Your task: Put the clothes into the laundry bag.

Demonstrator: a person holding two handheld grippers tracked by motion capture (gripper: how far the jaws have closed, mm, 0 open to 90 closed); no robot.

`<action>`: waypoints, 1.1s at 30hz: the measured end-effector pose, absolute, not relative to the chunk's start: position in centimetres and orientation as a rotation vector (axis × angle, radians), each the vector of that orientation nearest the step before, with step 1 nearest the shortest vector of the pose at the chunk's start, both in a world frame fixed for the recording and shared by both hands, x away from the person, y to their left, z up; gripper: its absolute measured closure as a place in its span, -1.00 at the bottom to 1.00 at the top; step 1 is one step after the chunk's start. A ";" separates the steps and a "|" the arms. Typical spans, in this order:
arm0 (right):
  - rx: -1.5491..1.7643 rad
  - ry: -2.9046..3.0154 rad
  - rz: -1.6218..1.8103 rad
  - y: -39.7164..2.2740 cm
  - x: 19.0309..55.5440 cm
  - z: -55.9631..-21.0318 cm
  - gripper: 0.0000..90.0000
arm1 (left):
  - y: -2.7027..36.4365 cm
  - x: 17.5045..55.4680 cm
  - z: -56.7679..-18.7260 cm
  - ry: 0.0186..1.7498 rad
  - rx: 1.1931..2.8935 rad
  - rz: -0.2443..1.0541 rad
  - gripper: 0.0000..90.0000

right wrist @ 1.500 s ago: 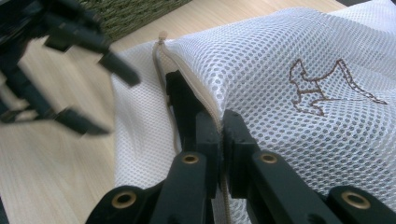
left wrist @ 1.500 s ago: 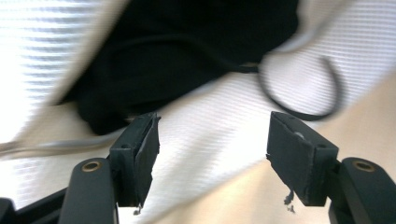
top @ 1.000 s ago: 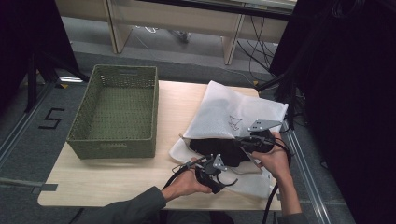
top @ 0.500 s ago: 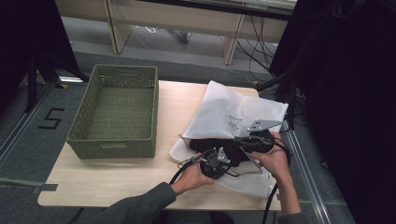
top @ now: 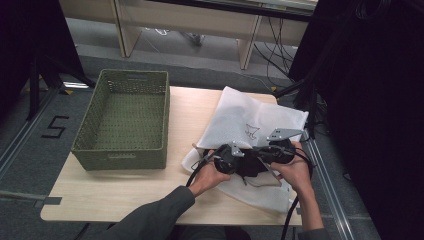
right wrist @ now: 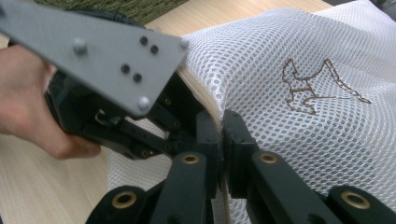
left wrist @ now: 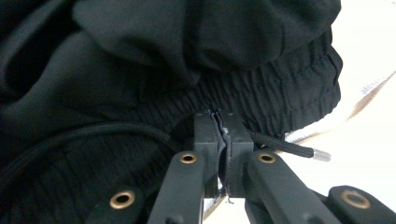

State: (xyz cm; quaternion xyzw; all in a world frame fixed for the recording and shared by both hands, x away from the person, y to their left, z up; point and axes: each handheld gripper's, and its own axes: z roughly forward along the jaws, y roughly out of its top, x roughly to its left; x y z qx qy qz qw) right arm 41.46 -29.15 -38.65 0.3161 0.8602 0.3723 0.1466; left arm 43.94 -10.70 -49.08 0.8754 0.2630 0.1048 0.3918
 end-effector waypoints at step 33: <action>0.899 2.467 0.835 -31.4 40.0 -40.5 0.58 | -9.6 42.9 -48.9 0.606 2.264 0.151 0.52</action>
